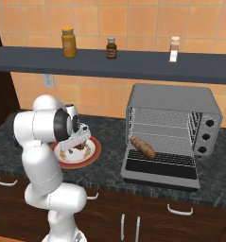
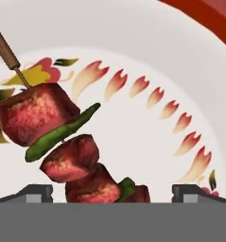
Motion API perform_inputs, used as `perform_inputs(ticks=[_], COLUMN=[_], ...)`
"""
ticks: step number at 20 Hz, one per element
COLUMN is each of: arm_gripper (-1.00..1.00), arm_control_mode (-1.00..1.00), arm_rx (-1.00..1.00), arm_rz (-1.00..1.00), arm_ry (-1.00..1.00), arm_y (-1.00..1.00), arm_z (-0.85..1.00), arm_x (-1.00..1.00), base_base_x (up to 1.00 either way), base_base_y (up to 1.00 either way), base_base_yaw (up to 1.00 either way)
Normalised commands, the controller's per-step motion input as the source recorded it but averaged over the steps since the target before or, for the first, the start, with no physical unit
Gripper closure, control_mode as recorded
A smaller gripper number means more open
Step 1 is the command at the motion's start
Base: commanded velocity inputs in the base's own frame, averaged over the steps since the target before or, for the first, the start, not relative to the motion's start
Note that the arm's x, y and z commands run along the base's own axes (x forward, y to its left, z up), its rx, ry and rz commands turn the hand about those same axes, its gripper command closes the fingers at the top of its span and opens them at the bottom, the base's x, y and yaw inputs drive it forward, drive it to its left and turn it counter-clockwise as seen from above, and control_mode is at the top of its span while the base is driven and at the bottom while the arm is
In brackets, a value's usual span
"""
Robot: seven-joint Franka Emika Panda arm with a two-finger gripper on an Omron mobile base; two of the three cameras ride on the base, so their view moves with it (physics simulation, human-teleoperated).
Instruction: Pick up the kebab skewer and baguette bread, and place them inside the toaster oven. Close the toaster oven door and start by setting the timer.
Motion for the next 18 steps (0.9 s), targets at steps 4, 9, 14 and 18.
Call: perform_inputs(ticks=[4,9,14,18], arm_gripper=[1.00,1.00,1.00,1.00], arm_control_mode=[-1.00,-1.00,-1.00,-1.00], arm_rx=[0.00,0.00,0.04,0.11], arm_rz=[0.00,0.00,0.00,-0.11], arm_ry=[0.00,0.00,-0.12,-0.08], arm_y=[-0.04,-0.30,-0.82,-0.92], arm_z=[0.00,0.00,0.82,1.00], arm_x=[0.02,-0.13,-0.74,-1.00], base_base_x=[0.00,0.00,0.00,0.00], base_base_y=[0.00,0.00,0.00,0.00], base_base_yaw=[0.00,0.00,0.00,0.00])
